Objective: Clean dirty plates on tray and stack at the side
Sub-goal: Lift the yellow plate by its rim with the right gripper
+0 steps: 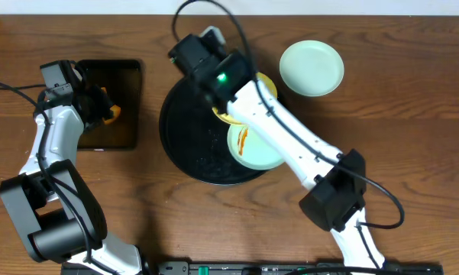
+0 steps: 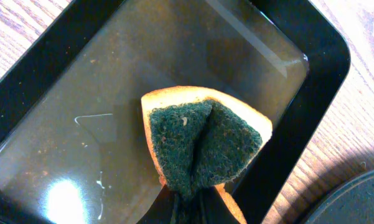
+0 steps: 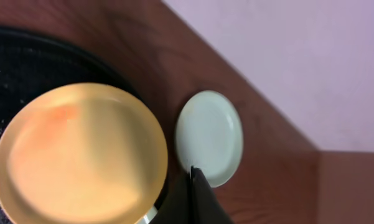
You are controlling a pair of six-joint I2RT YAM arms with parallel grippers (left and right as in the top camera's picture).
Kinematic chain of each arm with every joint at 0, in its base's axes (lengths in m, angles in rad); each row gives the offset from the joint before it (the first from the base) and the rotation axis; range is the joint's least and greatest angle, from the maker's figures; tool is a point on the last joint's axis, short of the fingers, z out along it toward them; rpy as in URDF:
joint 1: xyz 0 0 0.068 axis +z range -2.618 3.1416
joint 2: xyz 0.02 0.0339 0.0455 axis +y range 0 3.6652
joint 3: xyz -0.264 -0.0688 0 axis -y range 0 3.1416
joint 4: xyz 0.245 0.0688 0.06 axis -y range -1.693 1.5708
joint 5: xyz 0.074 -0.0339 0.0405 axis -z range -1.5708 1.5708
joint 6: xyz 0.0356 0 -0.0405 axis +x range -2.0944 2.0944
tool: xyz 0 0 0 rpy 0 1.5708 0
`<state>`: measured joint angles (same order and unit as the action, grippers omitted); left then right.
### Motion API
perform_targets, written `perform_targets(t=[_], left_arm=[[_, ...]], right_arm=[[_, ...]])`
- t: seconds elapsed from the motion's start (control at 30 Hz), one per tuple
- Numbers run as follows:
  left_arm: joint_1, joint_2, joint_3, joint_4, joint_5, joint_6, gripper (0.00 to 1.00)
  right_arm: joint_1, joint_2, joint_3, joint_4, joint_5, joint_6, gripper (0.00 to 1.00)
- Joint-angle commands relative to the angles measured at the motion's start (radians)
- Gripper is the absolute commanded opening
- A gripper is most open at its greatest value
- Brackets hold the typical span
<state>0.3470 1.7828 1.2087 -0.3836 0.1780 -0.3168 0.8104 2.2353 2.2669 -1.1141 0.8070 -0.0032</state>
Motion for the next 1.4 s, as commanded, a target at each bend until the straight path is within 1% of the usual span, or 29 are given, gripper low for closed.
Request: perform_targets(t=[0.0,0.03,0.1,0.17,0.2,0.23,0.27,0.3,0.33,0.4,0.47,0.57,0.63,0.67,0.7,0.77,0.87,1.03,1.1,1.2,1.27,1.33,1.37], left_arm=[[0.006,0.009,0.004,0.004,0.005,0.01,0.08],[0.006,0.009,0.004,0.003,0.005,0.01,0.08],[0.006,0.009,0.004,0.0,0.005,0.01,0.08],[0.006,0.009,0.004,-0.001,0.005,0.01,0.08],[0.006,0.009,0.004,-0.001,0.005,0.01,0.08],[0.006,0.009,0.004,-0.001,0.005,0.01,0.08],[0.006,0.009,0.004,-0.003,0.005,0.01,0.08],[0.006,0.009,0.004,-0.004,0.005,0.01,0.08],[0.006,0.009,0.004,-0.005,0.005,0.009,0.08],[0.006,0.009,0.004,-0.008,0.005,0.01,0.08],[0.005,0.009,0.004,-0.008,0.005,0.01,0.08],[0.005,0.009,0.004,-0.008,0.005,0.009,0.08],[0.005,0.009,0.004,-0.011,0.005,0.01,0.08],[0.005,0.009,0.004,-0.011,0.005,0.009,0.08],[0.005,0.009,0.004,-0.011,0.005,0.009,0.08],[0.006,0.009,0.004,-0.011,0.005,0.01,0.08],[0.005,0.009,0.004,-0.011,0.005,0.01,0.08],[0.005,0.009,0.004,-0.011,0.005,0.01,0.08],[0.005,0.009,0.004,-0.011,0.005,0.009,0.08],[0.005,0.009,0.004,-0.01,0.005,0.009,0.08],[0.005,0.009,0.004,-0.011,0.005,0.01,0.08],[0.005,0.009,0.004,-0.011,0.005,0.009,0.08],[0.005,0.009,0.004,-0.011,0.005,0.01,0.08]], right_arm=[[0.042,-0.042,0.024,0.012,0.112,-0.056,0.01],[0.044,-0.042,0.024,0.011,0.113,-0.046,0.01],[0.039,-0.042,0.024,-0.006,0.093,0.055,0.01],[0.016,-0.042,0.024,-0.031,-0.01,0.138,0.01],[-0.003,-0.042,0.024,-0.044,-0.091,0.173,0.04],[-0.028,-0.042,0.024,-0.061,-0.179,0.213,0.1],[-0.057,-0.042,0.024,-0.079,-0.261,0.256,0.16],[-0.086,-0.042,0.024,-0.093,-0.321,0.29,0.28],[-0.142,-0.041,0.024,-0.119,-0.424,0.344,0.5],[-0.222,-0.04,0.024,-0.146,-0.546,0.393,0.76],[-0.309,-0.036,0.022,-0.171,-0.656,0.435,0.82],[-0.409,-0.023,0.006,-0.175,-0.743,0.444,0.82],[-0.437,-0.019,-0.026,-0.171,-0.778,0.444,0.75],[-0.444,-0.018,-0.065,-0.152,-0.798,0.444,0.66],[-0.444,-0.018,-0.103,-0.124,-0.81,0.445,0.62],[-0.437,-0.018,-0.172,-0.056,-0.849,0.446,0.62],[-0.423,-0.018,-0.263,0.032,-0.859,0.513,0.66],[-0.423,-0.018,-0.37,0.101,-0.857,0.626,0.61],[-0.422,-0.018,-0.415,0.142,-0.861,0.627,0.58],[-0.421,-0.018,-0.454,0.181,-0.879,0.627,0.56],[-0.417,-0.018,-0.46,0.192,-0.879,0.627,0.54],[-0.412,-0.017,-0.461,0.204,-0.879,0.627,0.49],[-0.409,-0.017,-0.462,0.208,-0.878,0.627,0.49]])
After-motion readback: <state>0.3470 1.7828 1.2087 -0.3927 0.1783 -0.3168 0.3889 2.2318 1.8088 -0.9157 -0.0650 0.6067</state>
